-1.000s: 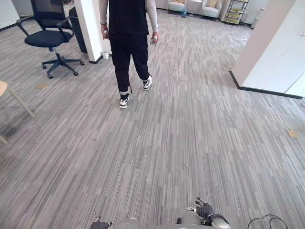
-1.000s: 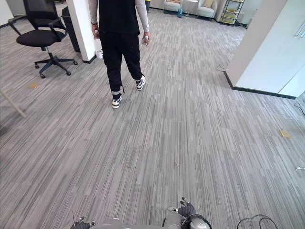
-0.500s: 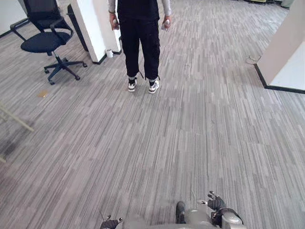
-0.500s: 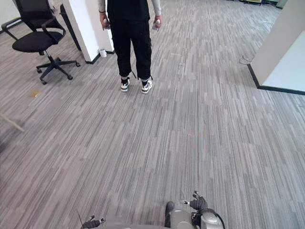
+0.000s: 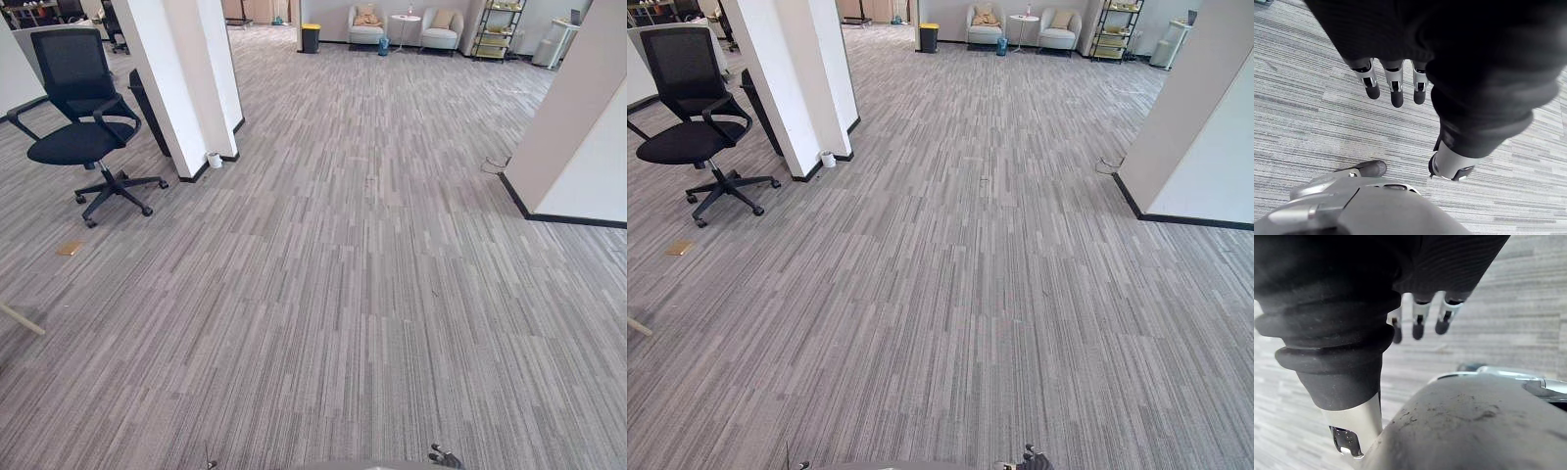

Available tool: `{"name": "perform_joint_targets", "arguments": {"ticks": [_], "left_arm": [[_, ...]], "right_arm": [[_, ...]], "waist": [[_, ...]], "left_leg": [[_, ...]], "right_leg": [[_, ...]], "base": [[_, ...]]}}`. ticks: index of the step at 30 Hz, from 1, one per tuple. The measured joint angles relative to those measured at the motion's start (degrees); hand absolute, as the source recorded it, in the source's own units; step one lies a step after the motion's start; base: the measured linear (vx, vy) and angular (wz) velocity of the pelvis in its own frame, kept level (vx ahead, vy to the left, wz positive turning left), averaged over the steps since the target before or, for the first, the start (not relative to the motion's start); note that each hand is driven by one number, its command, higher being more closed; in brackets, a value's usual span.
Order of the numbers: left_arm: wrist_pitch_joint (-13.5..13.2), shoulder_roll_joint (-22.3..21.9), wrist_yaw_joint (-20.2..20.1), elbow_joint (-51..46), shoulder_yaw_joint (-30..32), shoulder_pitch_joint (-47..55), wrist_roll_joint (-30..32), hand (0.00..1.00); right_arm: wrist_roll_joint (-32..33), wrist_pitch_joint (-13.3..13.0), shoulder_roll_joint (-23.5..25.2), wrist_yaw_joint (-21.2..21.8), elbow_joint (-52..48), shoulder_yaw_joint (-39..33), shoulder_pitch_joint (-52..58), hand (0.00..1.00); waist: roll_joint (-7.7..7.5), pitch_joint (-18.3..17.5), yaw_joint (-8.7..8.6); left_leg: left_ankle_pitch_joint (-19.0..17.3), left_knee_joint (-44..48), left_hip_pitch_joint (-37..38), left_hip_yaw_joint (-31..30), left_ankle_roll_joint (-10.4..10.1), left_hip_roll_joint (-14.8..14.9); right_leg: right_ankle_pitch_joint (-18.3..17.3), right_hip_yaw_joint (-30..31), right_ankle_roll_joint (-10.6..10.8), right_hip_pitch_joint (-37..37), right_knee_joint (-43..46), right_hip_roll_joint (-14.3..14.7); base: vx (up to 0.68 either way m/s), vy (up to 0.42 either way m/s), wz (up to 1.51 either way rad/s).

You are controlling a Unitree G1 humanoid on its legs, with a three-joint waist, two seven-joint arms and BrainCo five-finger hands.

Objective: Organize washtable

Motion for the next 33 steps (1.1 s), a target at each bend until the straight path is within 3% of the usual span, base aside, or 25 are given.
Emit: {"name": "perform_joint_targets", "arguments": {"ticks": [19, 28, 29, 30, 31, 32, 33], "left_arm": [[-2.66, -0.01, 2.45, -0.54, -3.69, -0.25, -0.19, 0.0], [-3.1, 0.0, 2.49, -1.33, -4.38, -0.4, -0.94, 0.0], [-3.11, 0.5, 2.43, -2.4, -4.17, -0.98, -1.07, 0.0], [-3.14, 0.58, 2.44, -2.97, -3.8, -1.41, -1.11, 0.0], [-3.1, 0.5, 2.43, -3.79, -2.15, -1.75, -1.19, 0.0], [-3.1, 0.33, 2.86, -4.2, -1.31, -1.83, -1.4, 0.0], [-3.1, 0.33, 3.2, -4.23, -0.84, -1.78, -1.77, 0.0]], "right_arm": [[-0.56, -1.28, 0.17, -2.7, 0.16, -4.56, -0.8, 0.0], [-0.78, -1.25, -0.25, -2.74, 0.53, -3.63, -1.57, 0.0], [-0.75, -1.36, -0.41, -2.8, 0.23, -3.17, -2.02, 0.0], [-0.76, -1.48, -0.41, -2.81, -0.03, -2.88, -2.05, 0.0], [-0.6, -1.73, -1.09, -2.76, -0.12, -2.0, -2.16, 0.0], [-0.5, -1.73, -0.92, -2.74, -0.18, -1.62, -2.89, 0.0], [-0.49, -1.72, -0.87, -2.8, -0.21, -1.53, -2.87, 0.0]], "waist": [[0.75, 2.11, -0.12], [1.06, 3.05, -0.09], [0.44, 4.65, -0.3], [0.64, 5.76, -0.24], [1.51, 6.82, 0.07], [2.15, 8.26, 0.17], [2.11, 8.45, 0.39]], "left_leg": [[-0.67, -0.04, -4.27, 1.58, 0.19, -0.12], [-1.26, 1.05, -4.5, 1.45, -0.66, 1.48], [-4.2, 7.72, -7.63, 0.57, -1.17, 2.86], [-6.51, 13.15, -10.02, 0.05, -1.41, 4.11], [-10.63, 23.68, -15.08, -0.17, -2.05, 7.48], [-11.55, 32.01, -18.57, 0.88, -2.0, 10.24], [-11.11, 34.59, -19.44, 1.78, -2.05, 11.33]], "right_leg": [[1.56, -0.2, 0.39, -2.02, -4.11, 0.18], [1.18, -2.04, -0.17, -1.32, -3.76, 1.2], [0.67, -3.1, -1.05, -1.45, -2.53, 1.64], [0.18, -3.9, -1.92, -1.48, -1.78, 2.22], [-1.17, -4.9, -2.51, -1.67, -0.88, 4.02], [-1.87, -5.11, -3.16, -1.48, -0.28, 5.43], [-2.18, -5.11, -3.21, -1.01, -0.23, 5.98]], "base": [[0.04, -0.002, -0.01], [0.03, -0.036, 0.08], [-0.08, -0.1, 0.22], [-0.12, -0.113, 0.24], [-0.23, -0.086, 0.18], [-0.2, -0.058, 0.14], [-0.2, -0.074, 0.07]]}}
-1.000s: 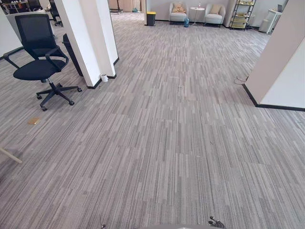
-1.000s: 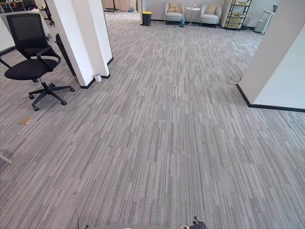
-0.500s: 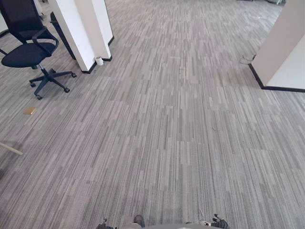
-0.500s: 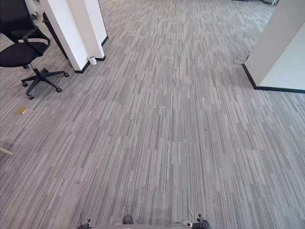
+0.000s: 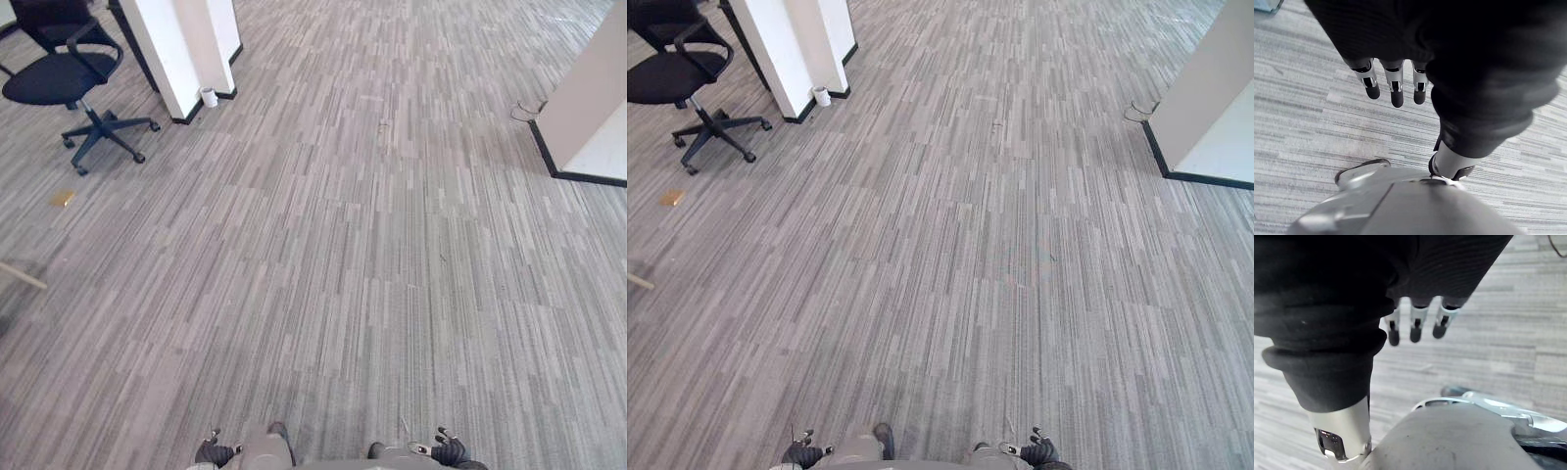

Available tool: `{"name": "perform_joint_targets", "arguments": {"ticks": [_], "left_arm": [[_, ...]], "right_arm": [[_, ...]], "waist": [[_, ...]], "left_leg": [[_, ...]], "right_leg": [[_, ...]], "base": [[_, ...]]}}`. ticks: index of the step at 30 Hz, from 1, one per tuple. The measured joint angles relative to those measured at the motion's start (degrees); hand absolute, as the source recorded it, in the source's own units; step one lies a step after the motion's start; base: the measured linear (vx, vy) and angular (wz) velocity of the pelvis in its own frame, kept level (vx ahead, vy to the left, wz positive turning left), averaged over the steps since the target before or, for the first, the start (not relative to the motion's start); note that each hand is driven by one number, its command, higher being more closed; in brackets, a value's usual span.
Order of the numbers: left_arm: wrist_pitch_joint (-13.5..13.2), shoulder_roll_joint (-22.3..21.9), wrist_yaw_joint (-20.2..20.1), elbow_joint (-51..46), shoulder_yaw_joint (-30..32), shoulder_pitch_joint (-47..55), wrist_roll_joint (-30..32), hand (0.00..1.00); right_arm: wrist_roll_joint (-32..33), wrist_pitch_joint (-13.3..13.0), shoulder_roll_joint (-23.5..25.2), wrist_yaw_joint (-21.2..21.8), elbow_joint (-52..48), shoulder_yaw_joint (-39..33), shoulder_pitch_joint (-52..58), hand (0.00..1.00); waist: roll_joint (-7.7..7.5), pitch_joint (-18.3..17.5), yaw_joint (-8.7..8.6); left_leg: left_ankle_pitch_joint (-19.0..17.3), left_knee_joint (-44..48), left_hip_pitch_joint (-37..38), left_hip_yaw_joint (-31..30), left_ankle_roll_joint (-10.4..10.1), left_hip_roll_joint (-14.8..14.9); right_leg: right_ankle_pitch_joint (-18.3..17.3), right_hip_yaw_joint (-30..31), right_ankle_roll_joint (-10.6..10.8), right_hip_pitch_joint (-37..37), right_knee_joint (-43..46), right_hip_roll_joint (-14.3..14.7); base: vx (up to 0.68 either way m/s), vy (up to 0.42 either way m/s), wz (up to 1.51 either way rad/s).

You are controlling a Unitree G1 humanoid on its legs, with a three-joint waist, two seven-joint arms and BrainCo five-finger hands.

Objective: Organize washtable

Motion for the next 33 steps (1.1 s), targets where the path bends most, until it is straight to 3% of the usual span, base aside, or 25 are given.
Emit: {"name": "perform_joint_targets", "arguments": {"ticks": [2, 4, 5, 7, 8, 9, 11, 12, 13, 14, 15, 16, 17, 18, 20, 21, 22, 24, 26, 27, 29, 30, 31, 32, 33], "left_arm": [[0.07, -0.32, 0.15, 0.0, 0.37, 0.32, 0.02, 0.0], [0.04, -0.98, -0.88, -0.1, 0.17, 1.16, 0.04, 0.0], [0.1, -2.07, -1.04, -0.05, 0.17, 1.59, 0.05, 0.0], [0.15, -4.08, -1.03, 0.4, 0.75, 2.01, 0.04, 0.0], [-0.06, -4.38, -0.98, 0.3, 0.95, 2.08, 0.02, 0.0], [-0.09, -2.88, -1.09, -0.08, 1.31, 2.15, 0.04, 0.0], [0.08, -2.69, -1.86, -0.3, 3.41, 2.73, 0.06, 0.0], [0.13, -1.92, -2.07, -0.19, 3.7, 3.13, 0.04, 0.0], [0.15, -1.42, -2.08, -0.19, 3.68, 3.5, 0.05, 0.0], [0.15, -1.23, -2.08, -0.17, 3.8, 3.64, 0.03, 0.0], [0.13, -1.04, -2.07, -0.18, 3.92, 3.67, 0.03, 0.0], [0.13, -0.94, -2.1, -0.27, 3.84, 3.55, 0.02, 0.0], [0.14, -0.69, -2.09, -0.6, 3.08, 3.66, -0.02, 0.0], [0.15, -0.54, -2.1, -0.63, 2.69, 3.74, -0.19, 0.0], [0.19, -0.43, -2.05, -0.71, 1.99, 3.23, -0.42, 0.0], [0.19, -0.43, -2.06, -0.71, 1.99, 3.03, -0.37, 0.0], [0.18, -0.58, -2.06, -0.72, 2.02, 2.44, -0.3, 0.0], [0.19, -1.24, -2.07, -0.79, 2.1, 1.13, 0.74, 0.0], [0.14, -2.57, -2.03, -1.03, 2.1, -0.34, 1.35, 0.0], [0.1, -3.15, -2.0, -1.76, 2.29, -0.78, 1.79, 0.0], [0.05, -3.77, -2.0, -2.48, 3.53, -0.8, 1.88, 0.0], [0.21, -4.75, -1.98, -2.24, 4.39, -1.21, 1.95, 0.0], [0.19, -5.03, -2.05, -2.07, 4.66, -1.35, 2.09, 0.0], [0.21, -6.07, -2.11, -1.8, 4.37, -2.08, 2.73, 0.0], [0.03, -7.33, -2.23, -1.87, 4.29, -2.13, 2.85, 0.0]], "right_arm": [[-0.02, 0.14, -0.27, 0.06, 0.01, 0.05, -0.16, 0.0], [-0.04, 0.33, -0.88, 0.21, 0.03, 0.42, -1.03, 0.0], [-0.2, 0.21, -1.79, 0.3, -0.08, 0.66, -1.47, 0.0], [-0.52, 0.25, -3.56, 0.28, -0.09, 0.83, -2.11, 0.0], [-0.73, 0.33, -4.09, 0.28, -0.04, 0.58, -2.35, 0.0], [-1.27, 0.3, -2.13, 0.3, 0.22, -0.02, -1.7, 0.0], [-1.94, 0.34, -1.19, 0.36, -0.07, -0.69, -1.63, 0.0], [-2.06, 0.34, -0.53, 0.31, 0.18, -1.05, -0.85, 0.0], [-2.05, 0.31, 0.1, 0.33, 0.29, -1.1, -0.21, 0.0], [-1.96, 0.16, 1.0, 0.38, 0.25, -1.78, 0.46, 0.0], [-1.97, 0.07, 1.04, 0.41, 0.21, -1.98, 0.46, 0.0], [-1.97, -0.08, 1.08, 0.53, 0.17, -2.08, 0.45, 0.0], [-2.05, -0.01, 1.11, 0.77, 0.2, -2.28, 0.42, 0.0], [-2.07, 0.01, 1.09, 1.11, 0.25, -2.48, 0.51, 0.0], [-2.21, -0.05, 0.98, 1.61, 0.02, -2.39, 0.46, 0.0], [-2.2, -0.22, 0.97, 1.62, -0.29, -2.41, 0.47, 0.0], [-2.19, -0.34, 0.88, 1.6, -1.13, -2.43, 0.5, 0.0], [-2.13, -0.36, 0.77, 1.57, -4.51, -3.25, 1.37, 0.0], [-2.02, -0.36, 0.65, 1.48, -7.51, -4.61, 2.66, 0.0], [-2.0, 0.16, 0.78, 1.45, -8.46, -5.05, 3.51, 0.0], [-2.03, 0.58, 1.21, 1.32, -8.84, -5.01, 4.32, 0.0], [-2.0, 0.74, 0.9, 1.31, -8.82, -5.19, 4.35, 0.0], [-2.0, 0.67, 0.98, 1.3, -8.82, -5.65, 4.42, 0.0], [-2.01, 0.61, 0.69, 1.47, -8.84, -6.86, 4.2, 0.0], [-1.99, 0.63, 0.33, 1.5, -8.32, -7.3, 4.38, 0.0]], "waist": [[-0.81, 0.61, 1.28], [-0.39, 0.64, 1.71], [0.51, 0.78, 2.6], [4.04, 0.62, 4.63], [3.95, 0.78, 4.56], [0.46, 0.69, 4.57], [-0.24, 0.27, 4.18], [-1.87, -0.76, 4.43], [-2.92, -1.9, 4.34], [-4.14, -3.07, 4.3], [-4.35, -3.24, 4.14], [-4.54, -3.27, 3.77], [-4.61, -3.26, 3.57], [-3.94, -2.93, 3.33], [-3.87, -2.8, 2.47], [-3.79, -2.78, 2.23], [-3.32, -2.69, 1.59], [-1.86, -2.42, 0.81], [0.36, -2.34, 0.8], [0.92, -2.25, 0.91], [0.44, -2.53, 0.85], [0.6, -3.25, 0.68], [0.88, -3.41, 0.73], [2.31, -3.25, 0.69], [3.06, -3.91, -0.07]], "left_leg": [[0.97, 6.76, -3.58, 0.15, -1.18, 0.8], [0.28, 0.57, -4.71, -3.71, -1.43, -4.5], [0.55, -6.34, -5.39, -6.35, -1.64, -7.51], [4.15, -13.58, -5.16, -6.94, 0.44, -8.01], [3.93, -12.76, -6.1, -6.54, 1.62, -7.89], [0.97, -8.54, -7.6, -5.27, 2.81, -9.68], [-3.85, -0.31, -9.84, -5.26, 4.31, -9.72], [-6.01, 1.62, -9.29, -4.42, 6.09, -11.1], [-7.34, 1.54, -8.8, -4.07, 6.17, -11.83], [-9.02, 1.3, -7.34, -3.25, 6.72, -13.16], [-9.37, 1.17, -6.37, -3.0, 6.77, -13.62], [-10.47, 1.03, -3.99, -3.0, 7.81, -14.44], [-12.05, 0.14, -0.64, -3.43, 9.05, -15.14], [-12.44, -0.75, 1.36, -3.72, 9.37, -15.43], [-13.58, -5.15, 9.91, -5.5, 10.3, -15.45], [-13.61, -6.46, 11.66, -5.87, 10.26, -15.15], [-13.51, -8.47, 14.68, -6.3, 9.67, -14.05], [-13.69, -10.36, 18.8, -6.31, 8.6, -11.53], [-14.6, -11.48, 21.91, -7.23, 6.93, -9.15], [-15.04, -12.47, 23.96, -7.81, 6.0, -8.34], [-16.28, -12.51, 27.88, -9.53, 3.39, -7.44], [-16.11, -11.77, 29.65, -10.91, 2.12, -6.12], [-14.67, -11.51, 30.2, -11.43, -0.33, -5.84], [-10.19, -10.92, 31.44, -12.93, -2.71, -4.6], [-3.56, -9.45, 31.79, -14.82, -2.61, -4.1]], "right_leg": [[-0.7, 0.88, -0.71, 0.96, 0.32, 0.0], [-0.78, 2.24, -0.83, -0.27, 0.38, -1.19], [-0.75, 4.38, -0.94, -1.81, -0.23, -1.35], [-0.68, 6.67, -0.01, -2.79, -1.68, 0.37], [-1.83, 6.6, 0.27, -4.91, 4.36, 0.71], [-5.61, 6.58, -0.76, -3.6, 6.17, -1.09], [-9.74, 7.56, 0.12, -3.31, 8.55, -1.83], [-12.42, 8.36, 1.14, -3.93, 11.64, -3.5], [-13.29, 8.61, 1.97, -3.98, 13.82, -4.39], [-13.97, 10.74, 2.66, -7.8, 22.99, -5.85], [-13.31, 12.1, 3.72, -9.84, 28.71, -6.21], [-9.63, 13.29, 6.21, -13.84, 39.54, -7.0], [-3.02, 13.0, 5.27, -16.65, 48.8, -7.94], [-2.05, 12.74, 4.39, -17.7, 52.6, -8.22], [-6.89, 9.01, 0.44, -21.23, 57.36, -7.42], [-8.25, 7.87, -0.14, -22.6, 56.52, -6.86], [-9.32, 5.51, -1.58, -25.46, 51.98, -5.37], [-8.66, 3.65, -1.95, -29.72, 38.82, -3.35], [-4.07, 4.52, -1.9, -32.56, 25.93, -2.7], [0.32, 6.85, -1.53, -33.01, 16.93, -2.33], [4.62, 7.37, -2.17, -32.99, 9.7, -2.46], [13.73, 7.55, -1.89, -32.86, 13.08, -2.54], [15.48, 7.13, -2.38, -33.52, 16.96, -2.88], [12.46, 6.32, -0.57, -34.6, 24.61, -3.04], [9.77, 5.54, -1.7, -34.64, 29.92, -2.71]], "base": [[-0.08, -0.069, -0.03], [-0.02, 0.049, -0.28], [0.03, 0.125, -0.84], [0.1, 0.101, -0.86], [0.23, 0.016, -0.38], [0.23, -0.005, -0.24], [0.22, 0.051, -0.21], [0.19, 0.132, -0.18], [0.31, 0.102, -0.18], [0.31, 0.058, -0.06], [0.5, 0.111, -0.02], [0.48, 0.16, 0.08], [0.51, 0.146, 0.15], [0.46, 0.072, 0.23], [0.46, 0.017, 0.23], [0.44, -0.033, 0.28], [0.37, -0.05, 0.35], [0.54, -0.085, 0.43], [0.61, -0.117, 0.49], [0.6, -0.148, 0.48], [0.69, -0.252, 0.42], [0.75, -0.306, 0.4], [0.77, -0.336, 0.41], [0.75, -0.314, 0.39], [0.73, -0.321, 0.35]]}}
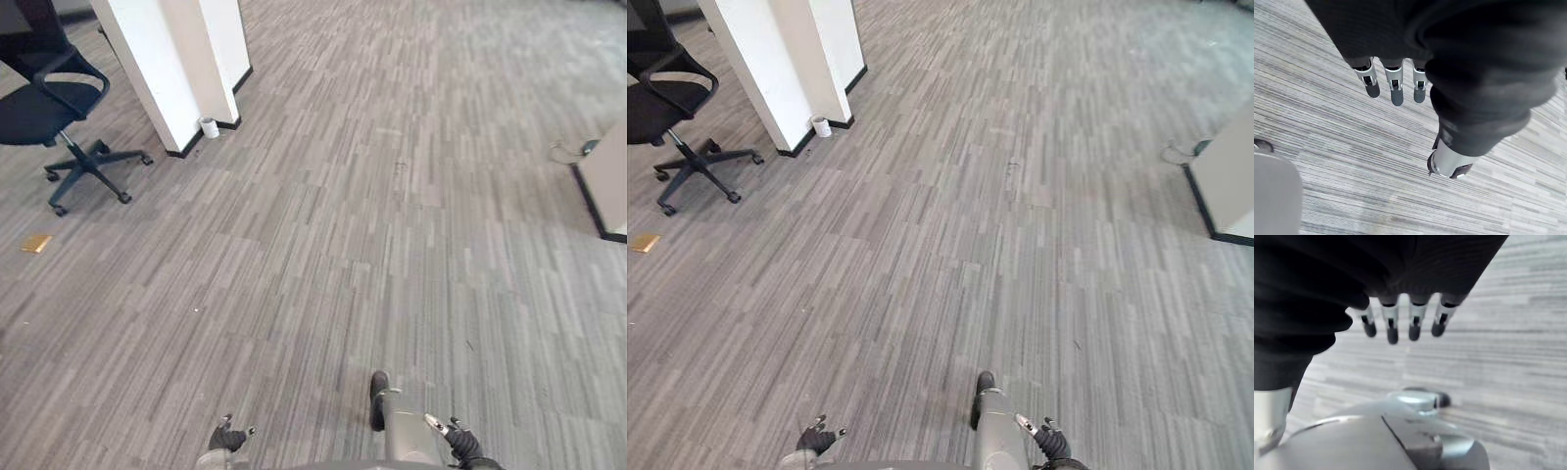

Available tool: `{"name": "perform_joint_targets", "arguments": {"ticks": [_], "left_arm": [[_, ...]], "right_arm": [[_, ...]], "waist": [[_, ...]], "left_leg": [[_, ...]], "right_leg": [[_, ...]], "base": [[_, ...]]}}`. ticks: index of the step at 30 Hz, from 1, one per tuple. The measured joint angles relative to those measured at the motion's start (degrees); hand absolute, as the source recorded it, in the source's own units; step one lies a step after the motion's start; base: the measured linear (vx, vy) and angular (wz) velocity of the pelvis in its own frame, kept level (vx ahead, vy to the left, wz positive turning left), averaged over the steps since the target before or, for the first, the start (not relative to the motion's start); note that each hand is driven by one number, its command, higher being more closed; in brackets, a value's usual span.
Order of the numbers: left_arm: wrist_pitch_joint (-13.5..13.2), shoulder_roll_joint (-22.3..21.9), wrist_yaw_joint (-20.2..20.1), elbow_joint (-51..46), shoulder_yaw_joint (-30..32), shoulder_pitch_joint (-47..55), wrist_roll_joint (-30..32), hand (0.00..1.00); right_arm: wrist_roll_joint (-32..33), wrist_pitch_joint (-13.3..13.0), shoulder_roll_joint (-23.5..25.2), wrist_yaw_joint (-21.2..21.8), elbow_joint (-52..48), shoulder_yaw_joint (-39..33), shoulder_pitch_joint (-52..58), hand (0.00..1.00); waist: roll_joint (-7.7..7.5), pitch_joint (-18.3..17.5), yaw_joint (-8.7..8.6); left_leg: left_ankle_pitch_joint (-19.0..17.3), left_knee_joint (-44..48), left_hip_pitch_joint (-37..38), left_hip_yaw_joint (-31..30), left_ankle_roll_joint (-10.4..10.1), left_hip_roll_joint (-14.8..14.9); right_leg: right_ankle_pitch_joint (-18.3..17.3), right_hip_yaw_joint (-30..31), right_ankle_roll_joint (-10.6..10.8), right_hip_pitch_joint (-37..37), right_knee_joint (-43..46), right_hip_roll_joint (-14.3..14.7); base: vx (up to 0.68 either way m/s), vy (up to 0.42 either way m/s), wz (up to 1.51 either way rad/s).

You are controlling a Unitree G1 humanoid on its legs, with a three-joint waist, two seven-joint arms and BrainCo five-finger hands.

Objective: Organize washtable

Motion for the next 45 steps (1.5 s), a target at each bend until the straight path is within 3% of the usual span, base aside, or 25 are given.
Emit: {"name": "perform_joint_targets", "arguments": {"ticks": [1, 3, 4, 5, 6, 8, 10, 13, 15, 16, 17, 20, 22, 23, 24, 26, 29, 32, 36, 38, 39, 41, 43, 44, 45], "left_arm": [[-0.07, -0.13, 0.0, -0.1, 0.17, 0.09, -0.01, 0.0], [-0.01, -2.13, 0.01, -0.2, 2.64, 0.17, -0.01, 0.0], [0.0, -2.53, 0.0, -0.45, 3.1, 0.13, -0.03, 0.0], [0.03, -2.76, -0.05, -0.97, 4.58, 0.16, -0.79, 0.0], [0.0, -2.6, 0.01, -1.49, 4.88, 0.1, -1.09, 0.0], [-0.69, -1.12, -0.01, -4.25, 3.94, 0.1, -1.57, 0.0], [-1.13, -0.41, -0.01, -5.2, 3.85, -0.26, -2.33, 0.0], [-1.68, 0.24, 0.07, -5.53, 4.05, -0.18, -2.82, 0.0], [-1.14, 1.69, 0.1, -4.13, 4.85, 1.74, -2.73, 0.0], [-0.85, 2.15, 0.09, -3.49, 4.94, 2.21, -2.71, 0.0], [-0.44, 2.56, 0.12, -1.89, 5.07, 2.73, -2.69, 0.0], [0.69, 4.3, -0.14, 1.13, 5.63, 4.38, -2.7, 0.0], [0.69, 4.77, -0.53, 1.79, 5.01, 5.53, -2.69, 0.0], [0.81, 5.33, -1.06, 2.37, 4.53, 5.98, -2.7, 0.0], [0.89, 5.42, -1.17, 2.38, 4.21, 6.24, -2.69, 0.0], [1.2, 6.12, -1.15, 2.34, 2.1, 6.64, -2.52, 0.0], [1.19, 6.32, -1.13, 2.34, 1.29, 5.43, -1.93, 0.0], [1.18, 4.24, -1.03, 1.93, 3.53, 3.03, -0.7, 0.0], [1.2, 3.51, -1.04, 1.84, 4.92, 2.61, 0.03, 0.0], [1.27, 3.23, -1.06, 2.1, 5.29, 2.66, 0.22, 0.0], [1.27, 2.82, -1.08, 2.22, 5.27, 2.59, 0.57, 0.0], [1.27, 1.39, -1.35, 2.35, 5.36, 2.65, 1.48, 0.0], [1.28, 0.95, -2.09, 2.23, 7.02, 2.08, 2.38, 0.0], [1.25, 0.21, -2.42, 2.13, 8.06, 2.11, 2.37, 0.0], [1.18, 0.25, -2.42, 2.07, 8.1, 2.14, 2.37, 0.0]], "right_arm": [[0.0, 0.04, -0.19, 0.04, 0.09, 0.02, 0.0, 0.0], [0.0, 0.42, -1.28, 0.06, 0.73, 0.13, -0.03, 0.0], [0.04, 0.49, -1.57, 0.01, 1.11, 0.0, -0.16, 0.0], [0.27, 0.81, -1.53, -0.18, 2.18, 0.04, -0.31, 0.0], [0.28, 1.11, -1.15, -0.28, 2.97, 0.04, -0.26, 0.0], [0.28, 1.63, -0.07, -0.57, 4.68, 1.17, -0.41, 0.0], [0.27, 1.56, 0.0, -0.53, 4.66, 1.79, -1.64, 0.0], [0.28, 1.34, -0.94, -0.53, 4.58, 2.56, -2.97, 0.0], [0.3, 1.27, -0.4, -0.77, 4.64, 4.25, -2.68, 0.0], [0.24, 1.08, -0.46, -0.93, 4.67, 4.59, -2.98, 0.0], [0.2, 0.72, -0.48, -1.0, 5.38, 4.64, -3.47, 0.0], [0.08, 0.03, 1.11, -1.03, 7.06, 4.9, -3.81, 0.0], [-0.03, -0.42, 1.27, -0.29, 7.73, 4.84, -3.85, 0.0], [0.01, -0.46, 1.31, 0.12, 8.24, 4.77, -3.85, 0.0], [-0.01, -0.46, 1.2, 0.16, 8.6, 4.38, -3.84, 0.0], [-0.01, -0.55, 1.16, 1.11, 8.73, 3.88, -3.41, 0.0], [0.27, -1.21, 1.19, 1.18, 8.1, 3.63, -3.28, 0.0], [0.41, -1.08, 1.25, 1.05, 3.95, 0.95, -1.34, 0.0], [0.72, -0.44, 1.91, 0.82, 1.56, 1.0, 0.39, 0.0], [0.66, -0.12, 1.8, 0.7, 1.41, 0.93, 0.69, 0.0], [0.65, -0.19, 1.63, 0.79, 1.11, 0.7, 1.2, 0.0], [-0.08, 0.0, 0.71, 1.18, 1.43, -0.12, 1.18, 0.0], [-0.19, 0.12, 0.03, 1.17, 1.37, -0.12, 1.17, 0.0], [-0.16, 0.21, -0.55, 1.14, 1.33, 0.12, 1.04, 0.0], [-0.16, 0.32, -0.71, 1.12, 1.75, 0.22, 0.89, 0.0]], "waist": [[-0.04, -0.3, -0.21], [2.24, -1.45, -0.28], [2.99, -1.38, -0.21], [2.77, -0.99, 0.38], [2.28, -0.62, 0.64], [-0.43, 0.5, 1.36], [-1.81, 0.61, 1.6], [-0.79, 1.17, 3.22], [-1.7, 1.09, 5.39], [-2.09, 0.91, 5.89], [-3.48, 0.7, 5.75], [-6.62, -0.27, 5.86], [-7.56, -0.34, 5.82], [-7.95, -0.25, 5.13], [-7.23, 0.19, 4.74], [-7.44, 0.2, 4.15], [-7.05, 0.19, 3.08], [-4.23, 0.49, 2.21], [-3.8, 0.67, 1.25], [-3.47, 0.16, 1.23], [-3.11, -0.61, 1.16], [-1.02, -1.77, 1.13], [0.49, -1.76, 0.92], [0.8, -1.42, 1.05], [1.11, -1.31, 1.11]], "left_leg": [[3.66, 1.98, -0.44, -0.56, 1.25, 0.09], [19.61, 22.41, -10.85, -0.51, 0.88, 3.86], [18.55, 30.04, -14.4, 0.31, 1.03, 6.11], [14.14, 40.46, -20.5, 4.45, 2.61, 10.2], [11.03, 43.55, -22.58, 5.75, 3.96, 11.21], [2.55, 44.3, -31.56, 8.31, 5.19, 9.44], [-0.33, 38.61, -37.29, 9.57, 5.58, 6.89], [1.08, 7.35, -42.43, 8.08, 3.83, 1.3], [11.29, 1.44, -41.33, 7.13, 3.53, -1.36], [10.87, 3.06, -41.68, 7.16, 4.08, -2.08], [6.92, 8.78, -43.9, 7.17, 5.98, -2.35], [1.22, 14.79, -43.78, 8.52, 9.6, -5.44], [-2.98, 14.74, -39.83, 9.96, 10.77, -7.48], [-5.3, 14.62, -36.36, 10.18, 11.76, -9.31], [-6.3, 14.44, -34.46, 9.87, 12.18, -10.01], [-7.93, 9.48, -25.15, 9.37, 13.05, -11.28], [-7.85, 3.1, -18.36, 7.53, 12.91, -10.54], [-8.96, -0.83, -12.39, 5.0, 11.03, -7.11], [-11.37, -2.58, -5.31, 4.12, 7.08, -4.02], [-11.04, -2.36, -2.03, 4.18, 5.46, -3.01], [-9.26, -2.14, -0.63, 4.1, 2.55, -1.94], [-4.51, 2.08, -1.05, 3.4, 0.04, 0.72], [5.93, 16.38, -7.48, 1.21, -1.27, 2.17], [8.66, 29.04, -13.31, 0.33, -3.32, 4.05], [8.43, 34.6, -15.92, 0.96, -2.97, 5.17]], "right_leg": [[-1.51, -0.47, -0.48, 0.51, 1.0, 0.25], [-8.05, -2.2, -1.39, 8.69, -5.76, 3.4], [-8.17, -2.54, -1.73, 10.25, -7.16, 4.86], [-8.73, -2.7, -2.65, 14.47, -9.45, 7.02], [-8.96, -2.95, -3.0, 17.36, -11.02, 7.42], [-9.47, -3.47, -3.24, 27.28, -18.75, 7.15], [-11.94, -3.28, -3.29, 31.12, -21.87, 6.6], [-15.94, -1.44, -0.77, 34.14, -22.24, 5.15], [-19.3, 2.3, -0.43, 36.23, -22.44, 3.26], [-20.04, 3.26, -0.55, 36.43, -22.6, 2.58], [-19.83, 5.26, -1.45, 36.59, -22.54, 2.96], [-18.75, 10.01, -0.3, 34.36, -13.75, -0.23], [-16.04, 12.5, 4.88, 28.67, 3.65, -1.57], [-9.44, 13.41, 11.09, 25.41, 14.61, -2.78], [-7.46, 13.2, 11.85, 24.2, 19.47, -3.24], [-12.95, 10.79, 6.37, 18.64, 28.57, -1.68], [-17.7, 6.31, 2.24, 11.82, 20.36, 2.48], [-16.22, 3.66, 0.5, 6.3, 0.67, 4.24], [-7.41, 0.16, -0.48, 5.68, -17.7, 1.98], [0.0, -4.04, -2.34, 5.19, -12.45, 0.14], [-0.25, -5.63, -3.31, 4.14, -6.81, -0.17], [-5.03, -6.62, -4.86, 4.75, -3.36, 2.81], [-7.2, -6.6, -5.75, 8.47, -5.92, 5.52], [-7.72, -6.04, -6.39, 12.21, -9.45, 7.79], [-7.85, -5.76, -6.6, 14.67, -11.28, 8.84]], "base": [[0.84, -0.368, 0.2], [0.82, -0.315, -0.09], [0.64, -0.185, -0.29], [0.46, -0.142, -0.19], [0.53, -0.17, -0.02], [0.44, -0.13, 0.22], [0.4, -0.02, 0.03], [0.41, 0.157, -0.3], [0.5, 0.24, -0.57], [0.58, 0.207, -0.44], [0.69, 0.265, -0.06], [0.54, 0.238, 0.13], [0.59, 0.234, 0.03], [0.38, 0.122, 0.17], [0.49, 0.132, 0.26], [0.48, 0.085, 0.12], [0.45, -0.016, 0.3], [0.46, -0.076, 0.48], [0.56, -0.167, 0.42], [0.73, -0.294, 0.0], [0.68, -0.285, -0.1], [0.74, -0.329, -0.29], [0.7, -0.305, -0.41], [0.47, -0.172, -0.33], [0.56, -0.2, -0.35]]}}
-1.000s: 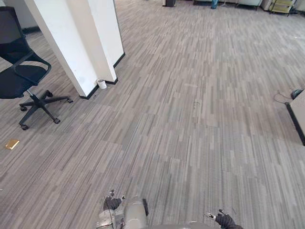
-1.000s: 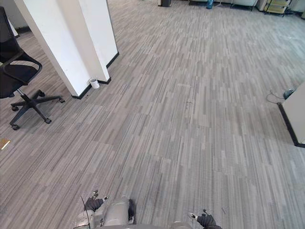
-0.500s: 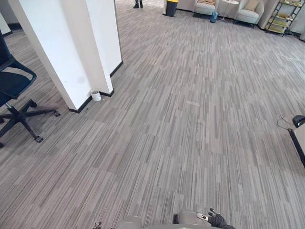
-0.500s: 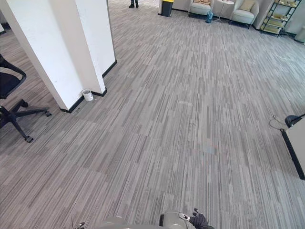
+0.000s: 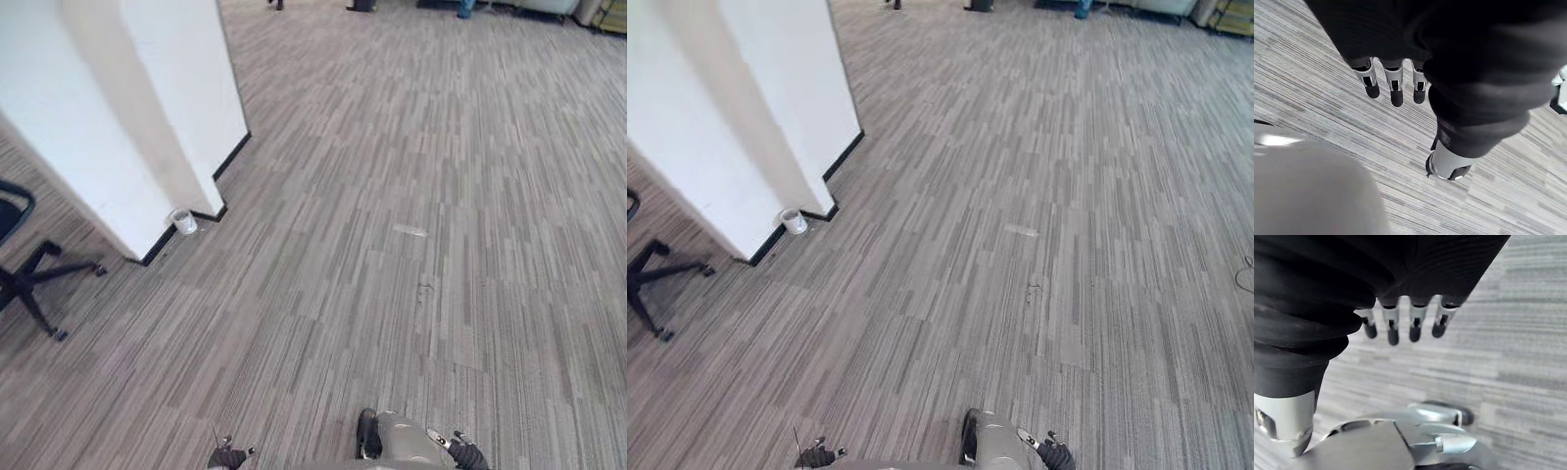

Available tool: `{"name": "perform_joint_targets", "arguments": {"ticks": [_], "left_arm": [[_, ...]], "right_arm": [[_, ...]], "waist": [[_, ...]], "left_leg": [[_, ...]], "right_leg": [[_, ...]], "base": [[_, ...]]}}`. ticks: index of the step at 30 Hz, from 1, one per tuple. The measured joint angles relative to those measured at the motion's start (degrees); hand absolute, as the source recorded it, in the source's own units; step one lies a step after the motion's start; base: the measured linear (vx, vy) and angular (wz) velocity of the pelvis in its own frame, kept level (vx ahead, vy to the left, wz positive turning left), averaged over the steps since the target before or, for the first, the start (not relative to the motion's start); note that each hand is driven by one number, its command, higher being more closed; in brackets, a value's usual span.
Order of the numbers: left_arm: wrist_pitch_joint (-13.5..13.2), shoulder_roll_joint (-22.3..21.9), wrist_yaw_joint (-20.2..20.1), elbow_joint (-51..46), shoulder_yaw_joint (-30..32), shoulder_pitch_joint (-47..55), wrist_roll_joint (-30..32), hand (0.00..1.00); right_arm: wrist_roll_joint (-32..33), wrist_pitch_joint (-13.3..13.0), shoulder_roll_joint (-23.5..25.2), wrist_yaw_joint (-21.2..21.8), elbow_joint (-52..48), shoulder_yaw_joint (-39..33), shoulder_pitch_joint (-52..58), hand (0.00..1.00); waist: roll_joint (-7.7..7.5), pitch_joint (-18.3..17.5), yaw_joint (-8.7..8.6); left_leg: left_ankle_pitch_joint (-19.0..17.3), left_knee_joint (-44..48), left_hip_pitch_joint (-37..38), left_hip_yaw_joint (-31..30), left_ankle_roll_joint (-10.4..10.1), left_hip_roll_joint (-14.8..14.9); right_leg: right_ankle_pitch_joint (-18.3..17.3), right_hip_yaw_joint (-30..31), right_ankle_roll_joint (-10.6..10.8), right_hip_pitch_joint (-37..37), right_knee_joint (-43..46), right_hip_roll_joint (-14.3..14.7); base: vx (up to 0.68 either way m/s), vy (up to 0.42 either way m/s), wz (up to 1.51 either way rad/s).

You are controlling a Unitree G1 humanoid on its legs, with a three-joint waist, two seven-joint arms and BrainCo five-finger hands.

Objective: Organize washtable

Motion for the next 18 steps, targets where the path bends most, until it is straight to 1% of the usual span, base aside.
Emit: {"name": "perform_joint_targets", "arguments": {"ticks": [1, 2, 3, 4, 5, 6, 7, 8, 9, 10, 11, 12, 13, 14, 15, 16, 17, 18], "left_arm": [[-0.01, 0.31, 0.07, -0.26, 0.45, 0.21, -0.1, 0.0], [0.08, 1.31, 0.19, -0.3, 0.29, 0.55, -0.11, 0.0], [0.07, 1.56, 0.29, -0.29, 0.24, 0.67, -0.18, 0.0], [-0.41, 1.7, 0.79, -1.11, -0.29, 1.42, -0.36, 0.0], [-0.58, 1.94, 0.97, -1.28, -0.95, 1.56, -0.58, 0.0], [-0.56, 1.9, 0.98, -1.03, -1.1, 1.63, -0.63, 0.0], [-0.34, 1.89, 1.14, -0.65, -1.5, 2.47, -0.77, 0.0], [-0.3, 1.9, 1.24, -0.35, -1.47, 2.97, -0.98, 0.0], [-0.12, 1.85, 1.25, 0.2, -1.5, 4.2, -1.32, 0.0], [0.08, 1.57, 1.25, 0.29, -1.5, 5.37, -1.36, 0.0], [0.1, 1.47, 1.26, 0.63, -1.48, 6.48, -1.41, 0.0], [0.07, 1.79, 1.28, 0.89, -1.46, 7.17, -1.42, 0.0], [0.04, 1.94, 1.27, 1.29, -1.45, 6.96, -1.42, 0.0], [0.02, 2.41, 1.32, 1.48, -1.41, 6.63, -1.45, 0.0], [0.08, 3.38, 1.3, 1.52, -1.09, 6.46, -1.45, 0.0], [0.08, 3.58, 1.28, 1.52, -0.84, 6.28, -1.46, 0.0], [0.06, 3.98, 1.25, 1.5, -0.75, 6.06, -1.46, 0.0], [0.07, 4.24, 1.18, 1.5, -0.79, 6.09, -1.41, 0.0]], "right_arm": [[0.07, -0.01, -0.06, -0.19, 0.69, 0.55, -0.2, 0.0], [0.09, 0.03, -0.09, -0.25, 2.62, 2.21, -0.95, 0.0], [0.06, 0.05, -0.02, -0.26, 3.23, 2.86, -1.15, 0.0], [0.0, 0.01, -0.13, -0.33, 4.16, 4.18, -1.78, 0.0], [-0.02, 0.04, -0.43, -0.32, 4.88, 4.71, -2.38, 0.0], [0.0, 0.02, -0.42, -0.34, 4.9, 4.73, -2.73, 0.0], [-0.03, 0.0, -0.42, -0.33, 5.04, 4.9, -3.41, 0.0], [0.01, -0.04, -0.3, -0.37, 5.03, 4.92, -3.56, 0.0], [0.04, -0.09, -0.27, -0.4, 5.07, 5.02, -3.5, 0.0], [0.02, -0.1, -0.42, -0.45, 5.12, 5.39, -3.42, 0.0], [0.0, -0.14, -0.56, -0.58, 5.24, 6.38, -3.11, 0.0], [-0.02, -0.26, -0.51, -0.88, 5.26, 6.66, -3.34, 0.0], [-0.03, -0.39, -0.29, -1.13, 5.57, 6.57, -3.69, 0.0], [-0.05, -0.55, 0.11, -1.08, 6.76, 6.62, -4.3, 0.0], [-0.07, -0.65, 0.82, -1.08, 6.91, 6.53, -4.41, 0.0], [-0.06, -0.68, 1.07, -1.12, 6.93, 6.43, -4.4, 0.0], [-0.07, -0.71, 1.32, -1.09, 7.07, 6.29, -4.1, 0.0], [-0.02, -0.71, 1.47, -1.03, 7.46, 6.01, -3.94, 0.0]], "waist": [[0.18, 0.73, 0.07], [-1.52, 1.67, 0.14], [-2.04, 1.81, 0.24], [-2.74, 1.82, 0.55], [-2.81, 1.82, 1.22], [-2.79, 1.83, 1.71], [-3.04, 1.94, 1.99], [-3.27, 2.15, 2.0], [-3.37, 2.27, 2.19], [-3.3, 2.36, 2.68], [-3.5, 2.34, 3.59], [-3.06, 2.43, 4.14], [-4.14, 2.49, 4.42], [-5.47, 2.53, 4.88], [-6.3, 2.15, 4.77], [-7.16, 1.82, 4.56], [-7.56, 1.18, 4.75], [-8.23, 0.2, 4.59]], "left_leg": [[-1.78, 8.34, -3.81, 2.58, 2.59, 2.74], [-4.74, 11.63, -6.94, 4.55, 5.51, 3.47], [-5.84, 11.69, -8.73, 5.4, 5.68, 3.3], [-7.81, 8.84, -12.93, 6.48, 5.93, 2.42], [-9.23, 2.11, -16.53, 7.0, 5.81, 1.38], [-9.48, -2.26, -18.05, 7.16, 6.06, 0.83], [-9.44, -12.01, -20.62, 6.51, 6.07, -0.8], [-8.77, -20.83, -21.77, 4.7, 5.77, -2.57], [-7.2, -32.45, -21.64, 1.58, 3.45, -4.57], [-4.15, -40.16, -21.15, -0.81, 2.34, -5.46], [1.14, -41.83, -20.32, -1.36, 0.55, -6.02], [3.88, -40.99, -20.28, -1.37, 1.89, -7.35], [4.05, -39.09, -20.49, -1.23, 2.24, -7.99], [2.88, -34.21, -22.22, -0.84, 4.08, -8.65], [0.03, -29.71, -23.94, -0.09, 6.32, -9.3], [-1.08, -28.15, -24.08, 0.3, 7.35, -9.64], [-3.57, -25.86, -24.03, 1.4, 8.33, -10.35], [-5.95, -24.98, -23.34, 2.68, 9.26, -11.19]], "right_leg": [[-0.37, 0.67, -0.59, 6.13, -3.7, 1.64], [-0.53, 1.35, -0.85, 12.19, -7.22, 2.0], [-0.54, 1.75, -0.83, 14.32, -9.05, 2.0], [-0.55, 2.59, -0.77, 18.09, -12.2, 1.97], [-0.77, 3.75, -0.41, 20.1, -14.1, 1.95], [-0.98, 4.61, -0.15, 20.59, -14.66, 1.89], [-2.36, 6.12, -0.14, 21.17, -15.12, 1.47], [-3.42, 7.12, 0.35, 21.64, -15.09, 0.78], [-4.73, 8.42, 1.1, 22.43, -15.05, 0.02], [-6.0, 9.94, 1.79, 23.27, -14.88, -0.56], [-7.82, 12.12, 2.61, 24.22, -14.52, -1.52], [-9.06, 13.28, 3.46, 24.65, -14.47, -2.71], [-9.64, 13.73, 3.68, 24.7, -14.34, -3.47], [-9.84, 15.08, 4.02, 24.99, -13.67, -4.28], [-9.78, 16.44, 4.15, 24.75, -12.63, -5.11], [-9.77, 17.03, 4.16, 24.57, -11.8, -5.48], [-9.95, 18.63, 4.47, 23.26, -8.27, -6.29], [-10.26, 20.18, 5.02, 20.17, -0.77, -7.09]], "base": [[0.53, -0.179, -0.24], [0.5, -0.163, -0.18], [0.42, -0.13, -0.15], [0.35, -0.084, -0.26], [0.33, -0.052, -0.37], [0.32, 0.033, -0.56], [0.32, 0.109, -0.56], [0.41, 0.186, -0.63], [0.43, 0.244, -0.58], [0.48, 0.301, -0.77], [0.42, 0.275, -0.69], [0.36, 0.233, -0.56], [0.38, 0.208, -0.45], [0.48, 0.241, -0.4], [0.58, 0.272, -0.32], [0.55, 0.252, -0.21], [0.53, 0.246, -0.31], [0.41, 0.195, -0.36]]}}
